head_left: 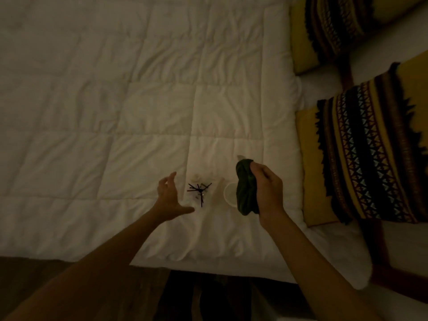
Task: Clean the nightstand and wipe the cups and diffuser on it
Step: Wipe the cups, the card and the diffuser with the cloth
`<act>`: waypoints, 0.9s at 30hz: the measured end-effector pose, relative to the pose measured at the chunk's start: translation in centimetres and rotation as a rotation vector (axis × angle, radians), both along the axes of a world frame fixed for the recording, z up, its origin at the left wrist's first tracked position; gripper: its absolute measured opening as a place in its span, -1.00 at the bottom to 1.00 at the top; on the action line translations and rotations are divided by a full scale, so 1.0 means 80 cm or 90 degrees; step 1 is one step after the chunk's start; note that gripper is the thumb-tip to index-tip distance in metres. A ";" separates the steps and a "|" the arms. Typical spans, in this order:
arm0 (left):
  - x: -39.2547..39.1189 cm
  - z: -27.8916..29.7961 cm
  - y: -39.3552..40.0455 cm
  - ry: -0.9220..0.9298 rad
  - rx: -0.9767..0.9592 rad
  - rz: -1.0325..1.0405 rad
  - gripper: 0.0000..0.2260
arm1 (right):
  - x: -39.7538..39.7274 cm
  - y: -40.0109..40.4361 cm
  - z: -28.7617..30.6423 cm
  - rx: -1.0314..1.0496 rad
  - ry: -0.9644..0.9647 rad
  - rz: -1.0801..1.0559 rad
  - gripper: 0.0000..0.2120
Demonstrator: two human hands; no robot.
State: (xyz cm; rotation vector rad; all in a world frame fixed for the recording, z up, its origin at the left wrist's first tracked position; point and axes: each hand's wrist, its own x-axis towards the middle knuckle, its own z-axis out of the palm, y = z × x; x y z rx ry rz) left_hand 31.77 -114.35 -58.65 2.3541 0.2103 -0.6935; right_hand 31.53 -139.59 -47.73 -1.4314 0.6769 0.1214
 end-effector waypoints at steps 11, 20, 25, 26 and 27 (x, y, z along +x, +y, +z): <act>-0.044 0.354 0.050 -0.033 -0.446 0.207 -0.68 | 0.013 0.180 0.207 0.207 -0.111 0.306 -0.42; -0.099 0.450 0.295 -0.142 -0.663 0.509 -0.80 | 0.022 0.411 0.320 0.283 -0.129 0.578 -0.62; -0.163 0.475 0.437 -0.256 -0.666 0.659 -0.67 | -0.011 0.577 0.353 0.334 -0.120 0.733 -0.52; -0.179 0.483 0.463 -0.280 -0.667 0.657 -0.59 | -0.021 0.609 0.357 0.338 -0.127 0.772 -0.51; -0.196 0.492 0.485 -0.306 -0.661 0.646 -0.49 | -0.030 0.638 0.361 0.348 -0.132 0.813 -0.50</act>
